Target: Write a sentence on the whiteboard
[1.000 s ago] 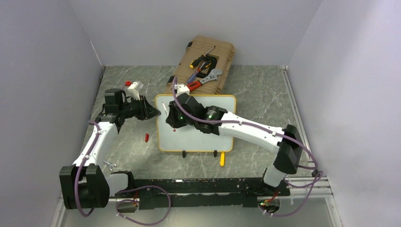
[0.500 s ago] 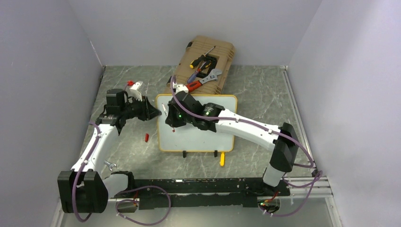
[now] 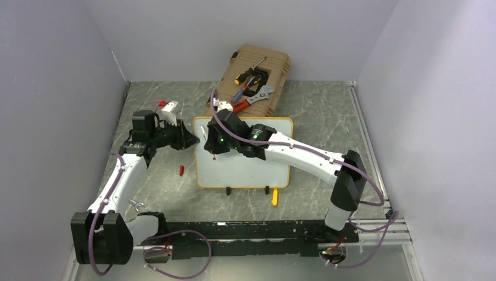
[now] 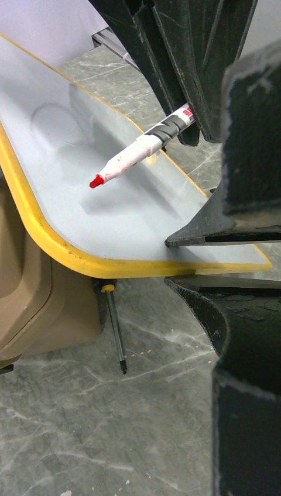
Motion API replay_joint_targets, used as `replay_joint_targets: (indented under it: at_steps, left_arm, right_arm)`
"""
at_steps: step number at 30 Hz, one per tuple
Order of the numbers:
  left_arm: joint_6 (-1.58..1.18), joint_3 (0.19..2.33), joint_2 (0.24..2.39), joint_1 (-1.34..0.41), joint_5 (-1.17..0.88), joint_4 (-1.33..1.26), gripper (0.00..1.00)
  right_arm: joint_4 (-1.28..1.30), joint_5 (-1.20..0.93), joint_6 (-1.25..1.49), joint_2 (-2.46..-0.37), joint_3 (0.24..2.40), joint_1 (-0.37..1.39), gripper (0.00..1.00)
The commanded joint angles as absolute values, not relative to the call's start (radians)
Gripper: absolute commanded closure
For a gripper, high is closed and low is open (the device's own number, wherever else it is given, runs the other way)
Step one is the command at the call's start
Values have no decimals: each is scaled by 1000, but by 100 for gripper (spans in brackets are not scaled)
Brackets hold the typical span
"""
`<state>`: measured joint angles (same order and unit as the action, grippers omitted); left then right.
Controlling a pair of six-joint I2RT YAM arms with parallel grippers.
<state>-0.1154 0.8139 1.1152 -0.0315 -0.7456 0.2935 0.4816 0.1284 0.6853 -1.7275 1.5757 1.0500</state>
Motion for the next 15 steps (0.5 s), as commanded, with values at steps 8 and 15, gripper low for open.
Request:
replay_joint_targets:
  at_steps: [8, 15]
  left_arm:
    - [-91, 827, 1097, -55, -767, 309, 100]
    - [-89, 829, 1098, -55, -768, 308, 100]
  right_arm:
    - [519, 127, 693, -1763, 1657, 1032, 100]
    - [523, 117, 705, -1768, 1632, 1032, 100]
